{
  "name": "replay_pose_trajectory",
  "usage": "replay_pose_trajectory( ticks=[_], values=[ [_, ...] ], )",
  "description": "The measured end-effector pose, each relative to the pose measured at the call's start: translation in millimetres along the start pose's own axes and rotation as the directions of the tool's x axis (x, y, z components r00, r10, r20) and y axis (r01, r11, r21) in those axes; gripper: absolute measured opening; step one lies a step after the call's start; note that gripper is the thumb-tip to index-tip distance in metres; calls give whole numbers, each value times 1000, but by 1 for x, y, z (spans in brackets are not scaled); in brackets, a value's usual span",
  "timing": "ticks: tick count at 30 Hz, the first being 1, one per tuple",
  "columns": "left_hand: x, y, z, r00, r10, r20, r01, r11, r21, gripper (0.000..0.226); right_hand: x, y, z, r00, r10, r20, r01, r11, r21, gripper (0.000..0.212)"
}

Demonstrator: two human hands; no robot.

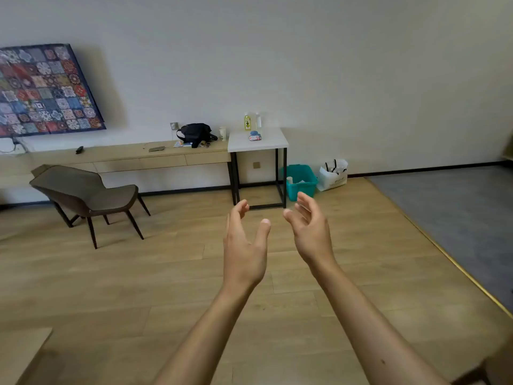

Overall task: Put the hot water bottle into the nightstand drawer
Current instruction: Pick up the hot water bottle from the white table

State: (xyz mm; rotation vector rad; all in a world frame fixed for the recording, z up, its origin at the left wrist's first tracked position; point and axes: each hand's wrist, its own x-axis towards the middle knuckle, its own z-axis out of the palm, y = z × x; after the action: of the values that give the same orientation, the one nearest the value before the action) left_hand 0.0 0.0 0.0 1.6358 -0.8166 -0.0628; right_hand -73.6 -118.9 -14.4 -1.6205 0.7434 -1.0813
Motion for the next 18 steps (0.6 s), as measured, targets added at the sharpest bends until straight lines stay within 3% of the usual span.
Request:
replay_pose_trajectory(
  ticks=[6,18],
  values=[
    [59,-29,45,996,-88,-32,88,996,-10,54,61,40,1,994,109,-17,-109,993,39,58],
    [191,-79,103,981,-160,-107,157,987,-34,54,231,71,46,995,75,59,-80,992,93,55]
  ],
)
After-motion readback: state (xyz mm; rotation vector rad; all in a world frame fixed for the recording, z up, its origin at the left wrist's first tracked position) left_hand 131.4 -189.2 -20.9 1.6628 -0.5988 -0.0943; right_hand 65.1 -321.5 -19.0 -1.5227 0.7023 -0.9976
